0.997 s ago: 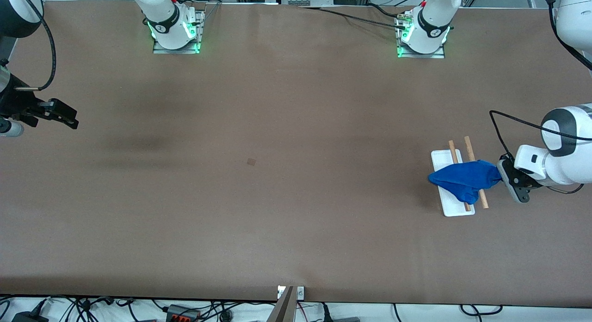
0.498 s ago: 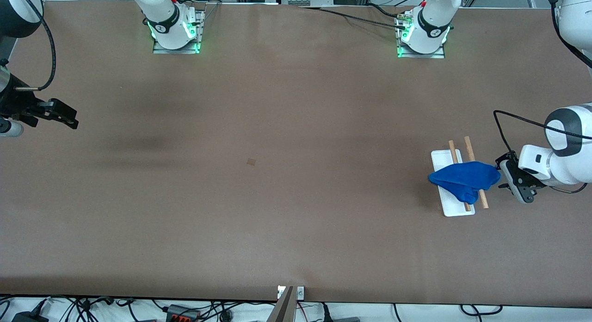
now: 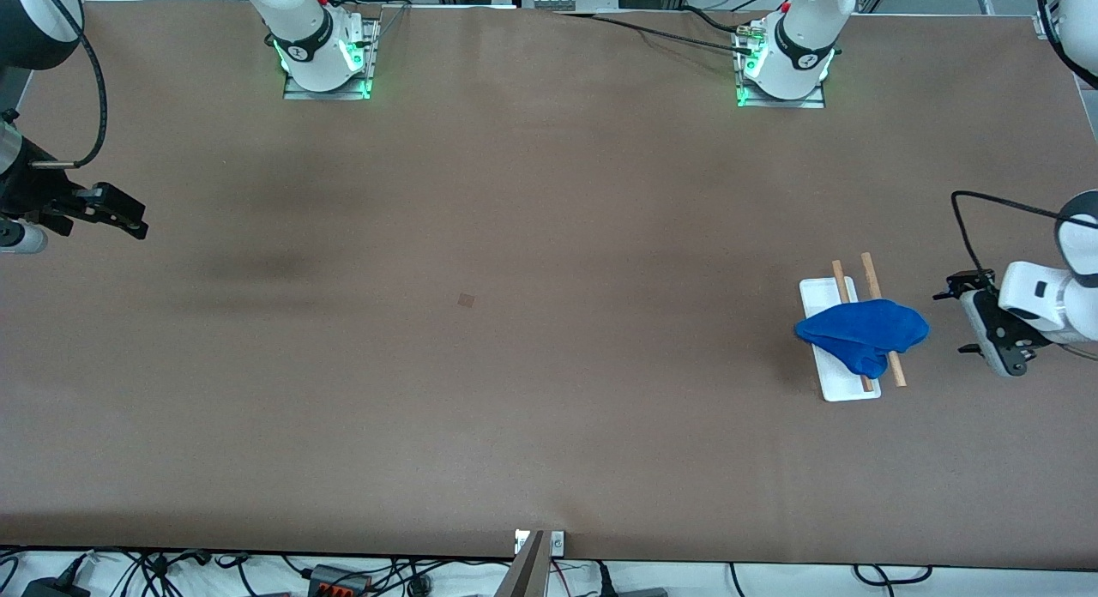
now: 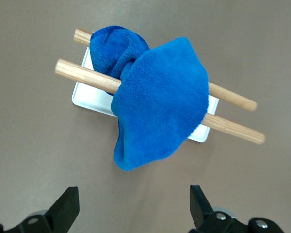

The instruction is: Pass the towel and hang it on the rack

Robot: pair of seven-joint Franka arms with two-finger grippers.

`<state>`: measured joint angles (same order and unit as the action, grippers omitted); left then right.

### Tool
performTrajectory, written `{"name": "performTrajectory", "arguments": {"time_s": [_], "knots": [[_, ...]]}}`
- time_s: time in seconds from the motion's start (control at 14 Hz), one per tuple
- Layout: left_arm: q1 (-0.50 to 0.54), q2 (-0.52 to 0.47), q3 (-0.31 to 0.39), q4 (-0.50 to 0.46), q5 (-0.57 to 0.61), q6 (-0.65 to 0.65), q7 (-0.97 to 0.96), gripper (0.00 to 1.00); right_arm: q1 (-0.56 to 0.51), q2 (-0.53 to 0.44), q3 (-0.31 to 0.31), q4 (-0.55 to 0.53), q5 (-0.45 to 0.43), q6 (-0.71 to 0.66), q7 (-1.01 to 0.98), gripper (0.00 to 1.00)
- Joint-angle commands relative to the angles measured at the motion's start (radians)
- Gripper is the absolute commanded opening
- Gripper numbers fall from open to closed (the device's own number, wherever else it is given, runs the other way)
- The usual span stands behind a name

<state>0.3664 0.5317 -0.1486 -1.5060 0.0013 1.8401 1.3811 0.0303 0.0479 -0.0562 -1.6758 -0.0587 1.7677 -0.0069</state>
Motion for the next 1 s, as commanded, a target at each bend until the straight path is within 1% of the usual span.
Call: {"name": "performTrajectory", "arguments": {"time_s": [0.0,0.14,0.28,0.36,0.5,0.71,0.85,0.93], "knots": [[0.005,-0.004,0.000,0.091,-0.001,-0.128,0.018,1.00,0.013,0.009,-0.016,0.024,0.007,-0.019,-0.013,1.00],[-0.003,-0.003,0.003,0.203,-0.003,-0.278,0.000,1.00,0.013,0.007,-0.016,0.024,0.007,-0.019,-0.015,1.00],[-0.012,-0.001,0.000,0.318,-0.007,-0.396,-0.081,1.00,0.011,0.004,-0.016,0.024,0.007,-0.019,-0.016,1.00],[-0.012,-0.001,-0.008,0.360,-0.009,-0.442,-0.130,1.00,0.011,0.001,-0.016,0.022,0.005,-0.021,-0.018,1.00],[-0.017,0.002,-0.011,0.414,-0.007,-0.482,-0.160,1.00,0.007,-0.003,-0.014,0.022,0.005,-0.030,-0.018,1.00],[-0.026,-0.002,-0.003,0.440,-0.006,-0.536,-0.192,1.00,-0.015,-0.003,-0.005,0.021,0.005,-0.042,-0.019,1.00],[-0.058,0.005,0.006,0.507,0.002,-0.590,-0.313,1.00,-0.049,-0.003,0.030,0.021,0.007,-0.040,-0.019,1.00],[-0.070,-0.002,0.018,0.512,0.009,-0.599,-0.377,1.00,-0.047,-0.003,0.032,0.021,0.007,-0.040,-0.019,1.00]]}}
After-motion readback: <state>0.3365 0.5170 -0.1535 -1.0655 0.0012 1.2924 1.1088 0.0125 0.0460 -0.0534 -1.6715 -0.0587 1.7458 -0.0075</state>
